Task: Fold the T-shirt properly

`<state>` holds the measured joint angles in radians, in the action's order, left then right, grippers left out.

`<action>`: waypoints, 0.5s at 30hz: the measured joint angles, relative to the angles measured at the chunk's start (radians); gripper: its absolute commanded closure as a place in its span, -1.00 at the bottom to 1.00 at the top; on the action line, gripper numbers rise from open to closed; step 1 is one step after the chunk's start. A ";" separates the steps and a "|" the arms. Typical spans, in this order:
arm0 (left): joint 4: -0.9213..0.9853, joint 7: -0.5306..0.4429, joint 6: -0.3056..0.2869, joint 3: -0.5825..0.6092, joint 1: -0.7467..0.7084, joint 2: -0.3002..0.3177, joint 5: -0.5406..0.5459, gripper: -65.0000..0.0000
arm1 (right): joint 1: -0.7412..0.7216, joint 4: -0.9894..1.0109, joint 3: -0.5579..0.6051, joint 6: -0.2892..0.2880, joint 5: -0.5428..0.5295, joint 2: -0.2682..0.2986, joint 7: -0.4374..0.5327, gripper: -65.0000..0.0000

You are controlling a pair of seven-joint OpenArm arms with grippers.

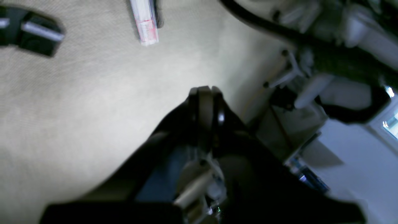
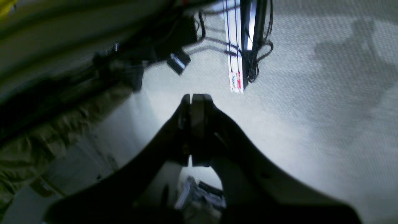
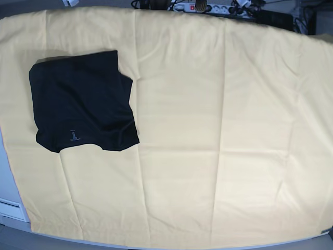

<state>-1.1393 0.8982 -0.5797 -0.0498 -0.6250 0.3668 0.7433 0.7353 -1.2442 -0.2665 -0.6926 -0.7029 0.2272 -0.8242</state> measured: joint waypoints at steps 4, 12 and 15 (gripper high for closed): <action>0.163 -0.152 -0.001 0.079 0.106 -0.055 -0.154 1.00 | -0.077 0.153 0.087 0.003 0.136 0.000 0.138 1.00; 0.415 -0.659 0.079 0.303 0.278 -0.115 -0.452 1.00 | -0.227 0.378 0.286 0.215 0.400 -0.008 0.435 1.00; 0.487 -0.800 0.308 0.383 0.318 -0.155 -0.503 1.00 | -0.272 0.428 0.350 0.280 0.480 -0.023 0.472 1.00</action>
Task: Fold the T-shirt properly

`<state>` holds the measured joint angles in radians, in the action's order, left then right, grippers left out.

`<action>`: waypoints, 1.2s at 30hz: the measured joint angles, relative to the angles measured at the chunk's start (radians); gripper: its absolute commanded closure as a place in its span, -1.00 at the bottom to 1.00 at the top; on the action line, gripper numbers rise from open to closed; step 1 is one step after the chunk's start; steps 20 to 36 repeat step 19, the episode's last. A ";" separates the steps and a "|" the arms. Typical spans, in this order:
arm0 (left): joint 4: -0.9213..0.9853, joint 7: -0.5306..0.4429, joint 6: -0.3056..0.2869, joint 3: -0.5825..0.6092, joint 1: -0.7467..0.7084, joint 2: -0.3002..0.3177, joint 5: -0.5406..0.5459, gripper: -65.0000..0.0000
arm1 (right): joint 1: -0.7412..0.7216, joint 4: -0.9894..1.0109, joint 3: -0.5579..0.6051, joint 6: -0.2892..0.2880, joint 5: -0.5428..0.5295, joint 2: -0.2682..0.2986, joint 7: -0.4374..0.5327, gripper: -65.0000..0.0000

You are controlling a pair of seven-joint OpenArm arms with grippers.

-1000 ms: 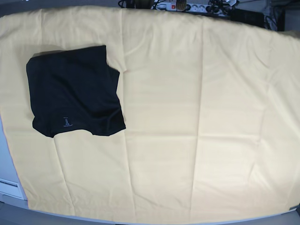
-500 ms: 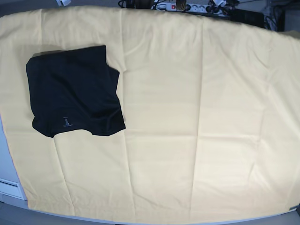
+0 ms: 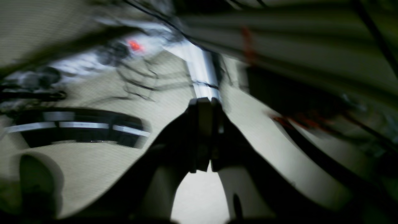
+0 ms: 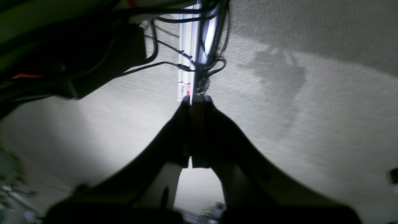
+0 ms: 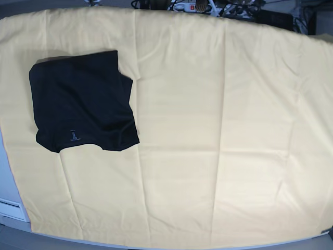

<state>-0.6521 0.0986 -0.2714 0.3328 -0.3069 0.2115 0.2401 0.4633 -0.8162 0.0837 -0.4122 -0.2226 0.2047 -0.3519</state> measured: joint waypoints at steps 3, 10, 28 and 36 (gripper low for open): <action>0.048 -0.020 0.100 0.066 0.016 -0.037 -0.002 1.00 | -0.034 0.041 0.061 0.089 0.076 -0.031 0.029 1.00; 0.071 -0.062 0.178 0.126 0.011 -0.116 0.025 1.00 | -0.042 0.065 0.171 0.177 0.232 -0.099 0.061 1.00; 0.071 -0.064 0.174 0.132 0.016 -0.124 0.058 1.00 | -0.060 0.065 0.200 0.185 0.230 -0.131 0.068 1.00; 0.071 -0.064 0.174 0.132 0.016 -0.124 0.058 1.00 | -0.060 0.065 0.200 0.185 0.230 -0.131 0.068 1.00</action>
